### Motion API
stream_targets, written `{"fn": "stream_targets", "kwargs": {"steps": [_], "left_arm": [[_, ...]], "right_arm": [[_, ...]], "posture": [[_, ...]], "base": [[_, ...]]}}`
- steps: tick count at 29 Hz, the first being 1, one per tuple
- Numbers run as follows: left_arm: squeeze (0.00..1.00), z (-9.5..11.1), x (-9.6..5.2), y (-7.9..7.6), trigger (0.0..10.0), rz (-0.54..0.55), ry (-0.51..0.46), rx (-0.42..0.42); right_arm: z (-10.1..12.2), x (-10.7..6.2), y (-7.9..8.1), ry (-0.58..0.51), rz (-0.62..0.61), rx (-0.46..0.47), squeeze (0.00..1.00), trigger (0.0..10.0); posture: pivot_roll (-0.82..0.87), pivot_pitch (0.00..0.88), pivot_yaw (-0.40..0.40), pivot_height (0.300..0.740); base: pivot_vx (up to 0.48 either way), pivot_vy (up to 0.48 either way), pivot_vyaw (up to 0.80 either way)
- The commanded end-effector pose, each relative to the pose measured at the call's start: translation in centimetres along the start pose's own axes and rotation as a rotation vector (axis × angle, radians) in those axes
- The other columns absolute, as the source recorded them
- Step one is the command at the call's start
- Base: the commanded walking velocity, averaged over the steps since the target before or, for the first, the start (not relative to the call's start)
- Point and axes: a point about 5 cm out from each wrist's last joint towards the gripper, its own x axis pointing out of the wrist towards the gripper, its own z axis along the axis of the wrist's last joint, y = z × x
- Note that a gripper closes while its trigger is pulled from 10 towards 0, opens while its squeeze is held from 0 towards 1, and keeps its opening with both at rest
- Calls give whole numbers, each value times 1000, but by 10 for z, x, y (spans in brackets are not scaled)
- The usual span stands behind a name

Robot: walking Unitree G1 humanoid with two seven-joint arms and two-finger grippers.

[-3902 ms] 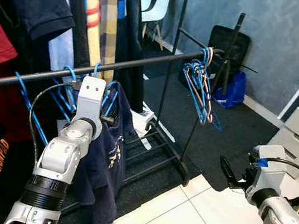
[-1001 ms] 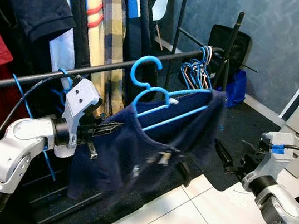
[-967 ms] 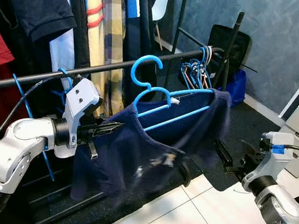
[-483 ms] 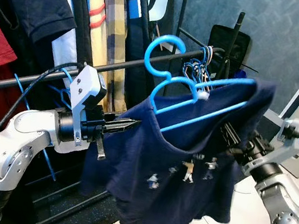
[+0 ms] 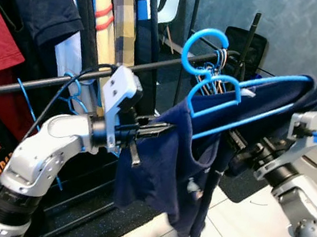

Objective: Hang hanger

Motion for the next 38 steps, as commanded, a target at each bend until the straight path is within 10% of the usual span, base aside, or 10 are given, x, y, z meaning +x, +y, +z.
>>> {"fn": "stream_targets", "kwargs": {"steps": [1, 2, 3, 8, 10, 11, 12, 13, 26, 38], "left_arm": [[0, 5, 3, 1, 10000, -9, -14, 26], [0, 5, 3, 1, 10000, -9, -14, 26], [0, 5, 3, 2, 10000, -12, -13, 27], [0, 2, 0, 7, 10000, 16, 4, 36], [0, 1, -1, 10, 10000, 31, 10, 38], [0, 0, -2, 14, 10000, 55, 20, 46], [0, 0, -2, 14, 10000, 55, 20, 46], [0, -2, -6, 23, 10000, 110, 36, 54], [0, -8, -3, 29, 10000, 195, 48, 52], [0, -11, 10, 16, 10000, 163, 23, 28]], "right_arm": [[4, 2, -5, 1, -45, -32, 0, 10000], [4, 2, -5, 1, -45, -32, 0, 10000], [6, 2, -12, 4, -107, -65, 0, 4235], [14, -3, -26, -12, -227, -132, 0, 1137], [16, -4, -29, -15, -245, -145, 0, 1137], [18, -5, -31, -8, -262, -165, 0, 4667], [18, -5, -31, -8, -262, -165, 0, 4667], [19, -8, -36, 37, -305, -229, 0, 10000], [29, -7, -48, 92, -480, -453, 0, 10000], [26, 10, -11, 39, -219, -390, 0, 10000]], "posture": [[-150, 0, 65, 740], [-150, 0, 65, 740], [-153, 0, 66, 740], [-157, 0, 71, 740], [-157, 0, 71, 740], [-158, 0, 72, 740], [-158, 0, 72, 740], [-160, 0, 70, 740], [-160, 0, 64, 740], [-160, 0, 64, 740]], "base": [[0, 0, 0], [0, 0, 0], [0, 0, 0], [0, 0, 0], [0, 0, 0], [0, 0, 0], [0, 0, 0], [0, 0, 0], [0, 0, 0], [0, 0, 0]]}}
